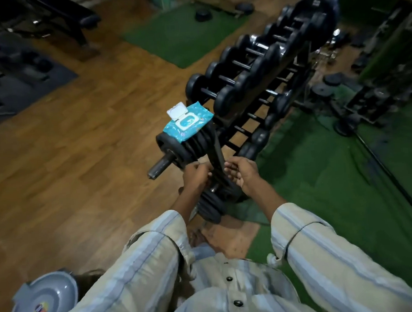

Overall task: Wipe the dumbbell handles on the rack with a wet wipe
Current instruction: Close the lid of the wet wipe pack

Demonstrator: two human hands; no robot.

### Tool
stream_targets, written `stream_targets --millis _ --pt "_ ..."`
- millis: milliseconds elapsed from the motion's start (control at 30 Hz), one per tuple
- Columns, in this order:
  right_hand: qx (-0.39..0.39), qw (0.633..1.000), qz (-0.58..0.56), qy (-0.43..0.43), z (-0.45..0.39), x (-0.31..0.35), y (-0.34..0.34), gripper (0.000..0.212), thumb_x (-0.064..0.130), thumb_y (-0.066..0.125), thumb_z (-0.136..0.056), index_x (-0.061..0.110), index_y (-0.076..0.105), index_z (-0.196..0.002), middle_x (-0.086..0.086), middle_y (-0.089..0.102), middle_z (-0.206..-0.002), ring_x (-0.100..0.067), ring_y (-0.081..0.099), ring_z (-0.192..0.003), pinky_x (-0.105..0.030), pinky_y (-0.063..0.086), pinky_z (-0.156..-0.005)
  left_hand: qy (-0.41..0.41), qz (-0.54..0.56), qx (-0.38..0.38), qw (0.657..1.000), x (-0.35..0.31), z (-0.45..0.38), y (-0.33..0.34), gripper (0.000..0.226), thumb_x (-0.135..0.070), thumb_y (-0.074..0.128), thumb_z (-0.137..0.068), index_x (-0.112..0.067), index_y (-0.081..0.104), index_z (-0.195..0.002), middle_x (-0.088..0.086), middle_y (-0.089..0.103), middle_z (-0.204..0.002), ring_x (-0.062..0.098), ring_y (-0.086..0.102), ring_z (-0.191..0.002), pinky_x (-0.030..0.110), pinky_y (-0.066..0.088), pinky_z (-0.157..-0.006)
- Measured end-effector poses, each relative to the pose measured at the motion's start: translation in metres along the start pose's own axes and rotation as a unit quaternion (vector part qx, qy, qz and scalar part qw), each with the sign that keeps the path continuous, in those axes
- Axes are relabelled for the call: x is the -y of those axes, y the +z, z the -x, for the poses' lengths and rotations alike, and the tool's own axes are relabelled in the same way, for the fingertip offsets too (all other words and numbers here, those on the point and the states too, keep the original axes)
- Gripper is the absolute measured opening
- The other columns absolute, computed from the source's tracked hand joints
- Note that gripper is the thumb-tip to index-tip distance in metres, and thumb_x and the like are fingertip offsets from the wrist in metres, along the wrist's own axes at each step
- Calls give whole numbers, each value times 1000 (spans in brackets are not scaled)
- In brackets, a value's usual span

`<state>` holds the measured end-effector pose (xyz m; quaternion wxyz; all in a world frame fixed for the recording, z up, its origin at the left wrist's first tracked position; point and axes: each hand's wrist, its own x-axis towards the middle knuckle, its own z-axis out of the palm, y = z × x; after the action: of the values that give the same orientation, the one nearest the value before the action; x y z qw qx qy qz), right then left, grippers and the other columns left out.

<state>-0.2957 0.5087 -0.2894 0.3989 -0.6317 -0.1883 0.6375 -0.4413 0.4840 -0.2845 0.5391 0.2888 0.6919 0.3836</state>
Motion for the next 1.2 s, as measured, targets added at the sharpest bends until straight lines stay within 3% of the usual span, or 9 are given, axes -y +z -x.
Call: stream_targets --millis 133,233,367,500,600,767,900,1033,1200 --pt "1 999 45 5 -43 38 18 4 15 68 -90 14 67 -87 0 71 -70 -13 66 -60 -22 45 -53 -30 26 -8 999 -27 -59 13 13 -22 67 -71 -13 60 -65 8 63 -60 24 54 -55 36 42 -59" --pt "18 997 78 5 -76 65 45 2 17 69 -90 16 68 -91 0 72 -76 -11 67 -62 -21 47 -53 -40 41 -32 998 -51 -99 14 13 -22 65 -72 -12 59 -66 7 65 -62 24 57 -53 30 44 -55" --pt "51 993 109 11 -114 91 77 3 18 70 -89 18 70 -92 -2 74 -82 -13 68 -66 -24 49 -55 -70 74 -63 993 -73 -132 12 17 -13 58 -74 -14 49 -60 6 52 -52 19 41 -36 22 32 -43" --pt "88 985 144 24 -158 111 106 6 18 68 -91 17 69 -97 -1 73 -80 -10 66 -59 -20 47 -49 -87 103 -102 986 -83 -159 10 7 -11 57 -79 -11 54 -73 7 53 -56 18 43 -37 23 33 -45" --pt "121 970 207 31 -190 123 127 8 18 66 -92 16 69 -99 -1 73 -85 -9 67 -61 -21 48 -56 -99 114 -157 976 -89 -178 6 7 -14 60 -86 -9 60 -81 8 60 -65 19 51 -47 25 38 -46" --pt "195 915 354 -17 -238 140 159 7 12 66 -90 15 71 -94 -3 71 -89 -15 64 -71 -25 48 -60 -140 151 -265 942 -100 -201 1 9 -18 66 -81 -10 65 -77 8 71 -73 26 64 -56 28 49 -50" --pt "235 862 446 -46 -269 148 176 16 11 68 -87 18 71 -101 -6 68 -87 -19 61 -76 -28 49 -58 -183 198 -295 917 -103 -210 10 11 -13 62 -84 -3 66 -87 9 67 -72 24 61 -53 32 52 -56" --pt "239 802 538 -100 -291 143 189 43 19 73 -74 25 63 -115 -9 70 -110 -31 68 -95 -42 59 -82 -221 217 -319 896 -96 -209 16 9 -6 52 -92 -2 59 -88 10 60 -72 21 53 -49 28 47 -53" --pt "260 751 580 -182 -297 150 199 72 18 67 -79 27 40 -145 -13 59 -130 -35 60 -116 -35 50 -88 -231 232 -314 891 -91 -221 17 12 -7 52 -95 -5 59 -85 9 60 -74 20 55 -55 31 52 -58"
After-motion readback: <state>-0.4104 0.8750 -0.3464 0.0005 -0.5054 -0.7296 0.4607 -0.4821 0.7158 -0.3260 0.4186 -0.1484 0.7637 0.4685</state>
